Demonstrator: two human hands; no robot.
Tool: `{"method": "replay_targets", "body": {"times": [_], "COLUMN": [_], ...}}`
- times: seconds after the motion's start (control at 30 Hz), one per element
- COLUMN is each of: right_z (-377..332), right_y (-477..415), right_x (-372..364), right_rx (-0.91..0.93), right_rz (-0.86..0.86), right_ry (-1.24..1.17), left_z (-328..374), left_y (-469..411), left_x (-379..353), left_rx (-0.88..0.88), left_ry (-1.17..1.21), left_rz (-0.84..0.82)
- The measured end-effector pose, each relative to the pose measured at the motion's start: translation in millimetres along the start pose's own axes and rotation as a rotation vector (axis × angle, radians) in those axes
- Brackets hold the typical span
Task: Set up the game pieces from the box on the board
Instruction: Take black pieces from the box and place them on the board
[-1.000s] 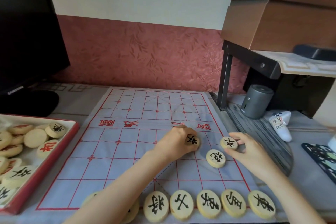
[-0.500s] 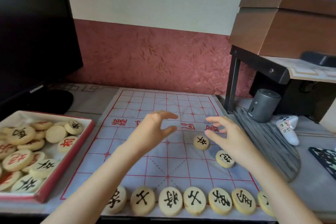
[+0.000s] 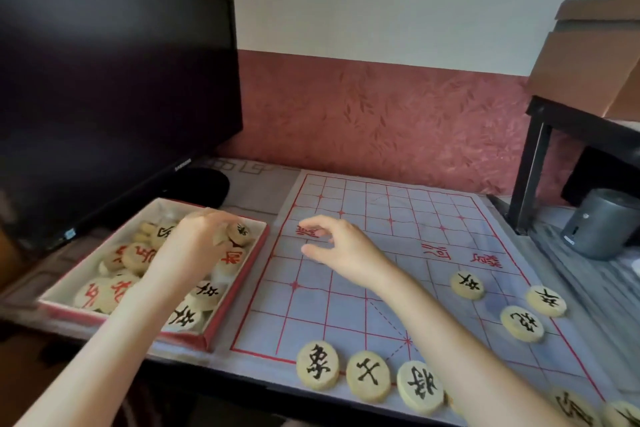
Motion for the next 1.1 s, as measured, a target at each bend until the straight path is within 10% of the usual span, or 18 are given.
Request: {"method": "replay_targets", "body": {"times": [1.1], "right_z": [-43.4], "right_y": [-86.1], "right_x": [-84.5], "right_rx": [0.061], "right_rz": [-0.134], "right_ry": [0.408], "left_z": [-83.8], "left_y": [0.1], "left_x": [35.5], "left_rx": [0.124], "left_ry": [0.019], "left_rz": [0.059]}}
Point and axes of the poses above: each hand's wrist, its own y-axis away from the middle knuckle, its own x-axis out of the back of the hand, z = x × y, the point moved 10 cm from there along -y, towards the middle knuckle, and after that the axes turned 11 degrees about x, right-handed, at the moved point
